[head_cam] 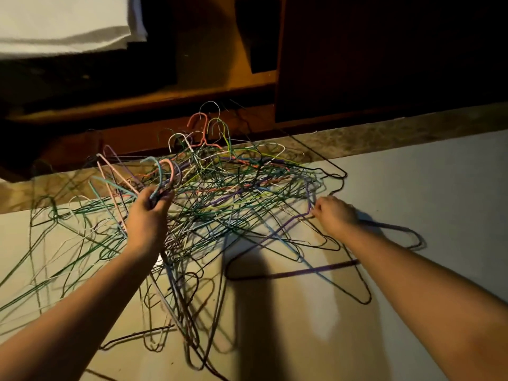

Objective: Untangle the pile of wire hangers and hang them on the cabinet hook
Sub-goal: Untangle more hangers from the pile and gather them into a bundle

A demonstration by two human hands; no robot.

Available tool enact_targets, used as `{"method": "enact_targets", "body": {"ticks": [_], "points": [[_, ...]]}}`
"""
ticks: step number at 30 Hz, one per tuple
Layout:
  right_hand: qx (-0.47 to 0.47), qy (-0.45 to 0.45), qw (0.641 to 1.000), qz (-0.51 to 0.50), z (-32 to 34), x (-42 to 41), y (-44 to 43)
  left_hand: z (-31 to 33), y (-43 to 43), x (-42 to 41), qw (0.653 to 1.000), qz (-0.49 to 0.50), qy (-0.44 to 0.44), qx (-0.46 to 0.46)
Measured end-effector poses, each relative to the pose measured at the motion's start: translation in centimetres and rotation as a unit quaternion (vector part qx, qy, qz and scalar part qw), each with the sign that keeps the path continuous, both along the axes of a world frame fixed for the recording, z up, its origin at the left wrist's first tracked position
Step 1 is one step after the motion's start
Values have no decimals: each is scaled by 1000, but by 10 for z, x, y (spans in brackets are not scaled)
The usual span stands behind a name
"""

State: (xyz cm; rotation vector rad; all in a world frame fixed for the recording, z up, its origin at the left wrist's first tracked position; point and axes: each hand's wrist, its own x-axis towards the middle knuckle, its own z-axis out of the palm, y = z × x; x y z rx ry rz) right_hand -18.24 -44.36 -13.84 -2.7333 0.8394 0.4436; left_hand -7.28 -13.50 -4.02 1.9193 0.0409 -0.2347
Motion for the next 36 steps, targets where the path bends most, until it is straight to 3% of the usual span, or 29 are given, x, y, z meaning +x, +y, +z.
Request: {"method": "enact_targets", "body": {"ticks": [11,16,18,26,30,33,36], "points": [[-20,-193,979,-57,21,-16,-22,6,-28,-2,1000,-27,-7,8],[156,-173,967,-105,49,-32,-33,18,-36,-2,999,-25,11,-15],[183,-157,966,-93,66,-41,-35,26,-37,-3,999,-32,17,-30],[73,-107,989,-76,144,-86,-30,61,-27,-3,987,-68,75,-122],[27,-143,984,-98,169,-74,-10,78,-19,-3,973,-81,108,-189],[69,-167,974,-140,168,-51,21,88,-16,-11,958,-73,139,-238],[195,-229,941,-157,165,-31,61,96,-14,-24,952,-63,149,-262]]}}
